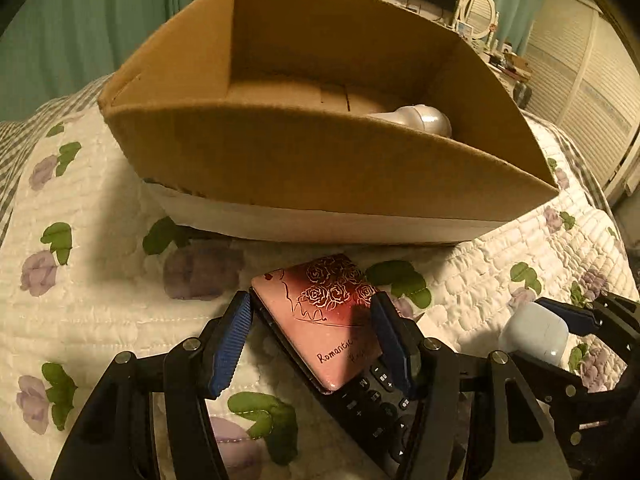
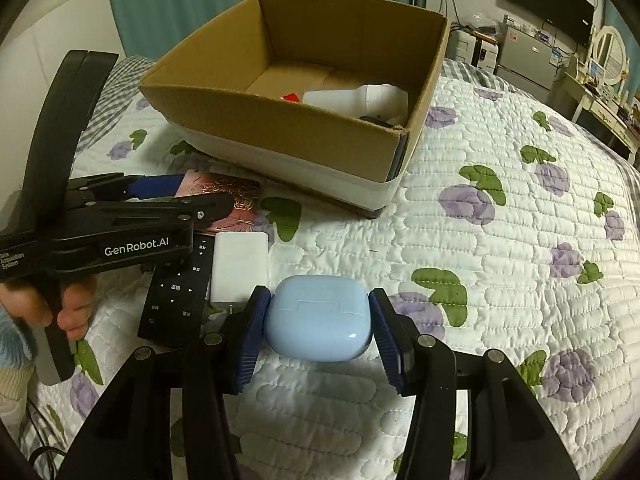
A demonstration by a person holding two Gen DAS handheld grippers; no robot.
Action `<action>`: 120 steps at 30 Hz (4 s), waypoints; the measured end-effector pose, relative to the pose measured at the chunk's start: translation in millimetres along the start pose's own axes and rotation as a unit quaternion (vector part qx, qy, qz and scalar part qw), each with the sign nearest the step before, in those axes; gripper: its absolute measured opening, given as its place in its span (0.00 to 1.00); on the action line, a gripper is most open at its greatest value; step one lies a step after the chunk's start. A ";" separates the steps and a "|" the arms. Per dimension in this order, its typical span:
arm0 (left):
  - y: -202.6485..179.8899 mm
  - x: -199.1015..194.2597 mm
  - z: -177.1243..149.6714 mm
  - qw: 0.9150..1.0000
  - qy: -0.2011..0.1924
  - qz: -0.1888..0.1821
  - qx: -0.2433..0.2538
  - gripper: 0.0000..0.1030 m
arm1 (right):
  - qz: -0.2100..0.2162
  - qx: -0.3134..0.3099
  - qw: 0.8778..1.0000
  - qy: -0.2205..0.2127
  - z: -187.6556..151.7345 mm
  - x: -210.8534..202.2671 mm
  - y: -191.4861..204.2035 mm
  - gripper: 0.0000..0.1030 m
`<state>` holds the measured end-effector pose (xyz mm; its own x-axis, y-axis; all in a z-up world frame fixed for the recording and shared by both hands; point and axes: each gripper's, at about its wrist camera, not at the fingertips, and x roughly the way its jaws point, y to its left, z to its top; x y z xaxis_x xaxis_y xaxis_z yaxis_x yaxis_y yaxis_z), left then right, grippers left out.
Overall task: Organize rigid objects
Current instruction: 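Grasp the light-blue earbud case with the right gripper while the left grasps the pink phone, then drop the pink phone into the box with the left gripper while the right drops the earbud case, then grasp the black TV remote with the right gripper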
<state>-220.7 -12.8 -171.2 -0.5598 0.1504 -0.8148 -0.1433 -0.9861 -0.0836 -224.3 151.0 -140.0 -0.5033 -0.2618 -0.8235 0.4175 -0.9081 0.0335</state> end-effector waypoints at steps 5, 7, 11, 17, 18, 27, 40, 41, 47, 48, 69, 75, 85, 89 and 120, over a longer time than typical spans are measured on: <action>-4.0 -20.6 0.1 0.999 -0.017 -0.031 0.006 0.45 | 0.000 0.004 1.000 -0.005 0.7 -0.6 -0.9 0.49; -9.6 -25.7 2.6 0.998 -0.026 -0.048 0.014 0.45 | -0.001 0.006 1.000 -0.006 1.3 -0.9 -1.5 0.49; -13.3 -6.9 4.6 0.998 -0.002 -0.063 0.007 0.45 | -0.001 0.006 1.000 -0.006 1.4 -1.1 -1.1 0.49; -15.0 2.3 2.5 0.999 0.006 -0.052 -0.012 0.21 | 0.000 0.007 1.000 -0.007 1.3 -1.4 -1.0 0.49; -13.9 -1.9 1.0 0.999 0.002 -0.043 -0.009 0.19 | -0.001 0.006 1.000 -0.008 1.5 -1.7 -0.6 0.49; -22.8 -69.7 -16.0 0.998 -0.064 -0.015 0.026 0.10 | -0.008 -0.006 0.999 -0.048 14.9 -28.0 0.8 0.49; -32.7 -129.8 59.4 0.986 -0.158 0.026 0.055 0.10 | -0.026 -0.030 0.985 -0.169 97.1 -79.0 -14.9 0.49; -32.8 -122.9 71.3 0.985 -0.159 0.029 0.059 0.10 | -0.024 -0.031 0.984 -0.174 104.3 -77.1 -16.0 0.49; -27.6 -62.7 110.2 0.989 -0.126 0.055 0.062 0.10 | -0.018 -0.033 0.982 -0.185 121.8 -61.9 -24.3 0.49; -25.4 -51.4 112.9 0.989 -0.119 0.058 0.059 0.10 | -0.017 -0.033 0.982 -0.184 121.2 -58.9 -26.6 0.49; 2.0 -71.0 105.1 0.987 -0.135 0.089 0.010 0.60 | -0.023 -0.055 0.985 -0.163 169.3 -14.8 -21.9 0.49; 2.4 -72.9 102.2 0.986 -0.134 0.101 0.007 0.60 | -0.021 -0.055 0.988 -0.139 189.8 29.5 -19.8 0.49; 1.6 -105.6 86.0 0.984 -0.139 0.110 -0.001 0.60 | -0.044 -0.051 0.984 -0.165 162.4 -38.8 -10.0 0.74; -0.6 -135.1 72.3 0.983 -0.144 0.118 -0.003 0.65 | -0.045 -0.061 0.983 -0.165 137.9 -77.4 4.6 0.74; 69.9 -89.3 -59.1 0.979 -0.064 0.172 -0.083 0.67 | 0.034 -0.133 0.990 0.017 13.0 40.8 117.0 0.46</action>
<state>-132.5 -99.4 -138.2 -0.6515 -0.1957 -0.7330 0.2008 -0.9762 0.0822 -205.8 29.8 -162.3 -0.4431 -0.3049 -0.8430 0.6368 -0.7690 -0.0566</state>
